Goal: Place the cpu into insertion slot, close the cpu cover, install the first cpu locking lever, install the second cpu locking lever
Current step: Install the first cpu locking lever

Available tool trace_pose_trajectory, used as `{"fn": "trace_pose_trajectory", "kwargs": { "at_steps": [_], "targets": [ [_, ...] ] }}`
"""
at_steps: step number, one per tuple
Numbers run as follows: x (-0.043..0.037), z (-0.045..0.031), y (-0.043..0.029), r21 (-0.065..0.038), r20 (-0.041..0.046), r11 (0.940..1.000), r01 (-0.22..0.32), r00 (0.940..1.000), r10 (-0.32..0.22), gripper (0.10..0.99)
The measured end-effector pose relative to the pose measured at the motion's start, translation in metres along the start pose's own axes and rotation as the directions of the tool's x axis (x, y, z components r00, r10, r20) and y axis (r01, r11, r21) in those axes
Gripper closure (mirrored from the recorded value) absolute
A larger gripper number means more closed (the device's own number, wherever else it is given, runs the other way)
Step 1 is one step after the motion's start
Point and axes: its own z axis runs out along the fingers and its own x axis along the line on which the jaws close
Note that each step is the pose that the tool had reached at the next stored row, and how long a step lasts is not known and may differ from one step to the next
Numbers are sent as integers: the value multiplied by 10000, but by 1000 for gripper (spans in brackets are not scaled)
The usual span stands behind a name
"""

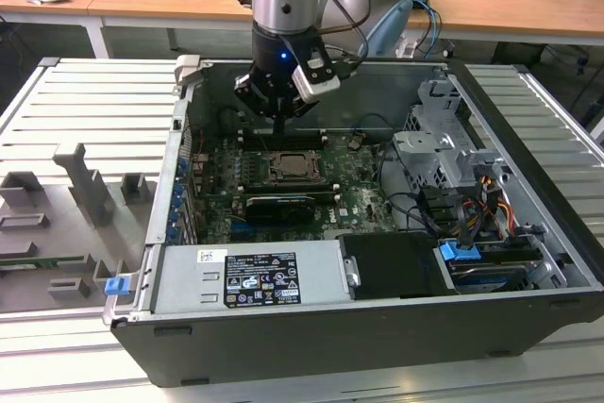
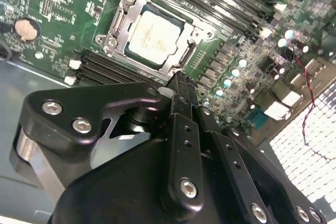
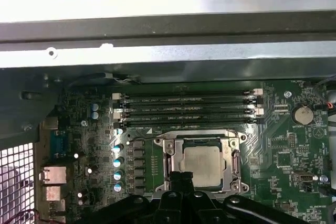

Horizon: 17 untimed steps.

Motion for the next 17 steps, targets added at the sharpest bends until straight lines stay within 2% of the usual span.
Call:
{"fn": "trace_pose_trajectory", "kwargs": {
  "at_steps": [3,5,7,13,17],
  "targets": [
    [0,20,-1,3,-14,9983,575,9983,-575,980],
    [24,26,-2,4,-14,9979,650,9979,-650,980],
    [108,35,-3,5,30,9979,655,9979,-655,980],
    [258,69,-5,-7,104,9976,695,9975,-694,980],
    [395,92,-3,-17,142,9975,705,9974,-704,980]
  ]
}}
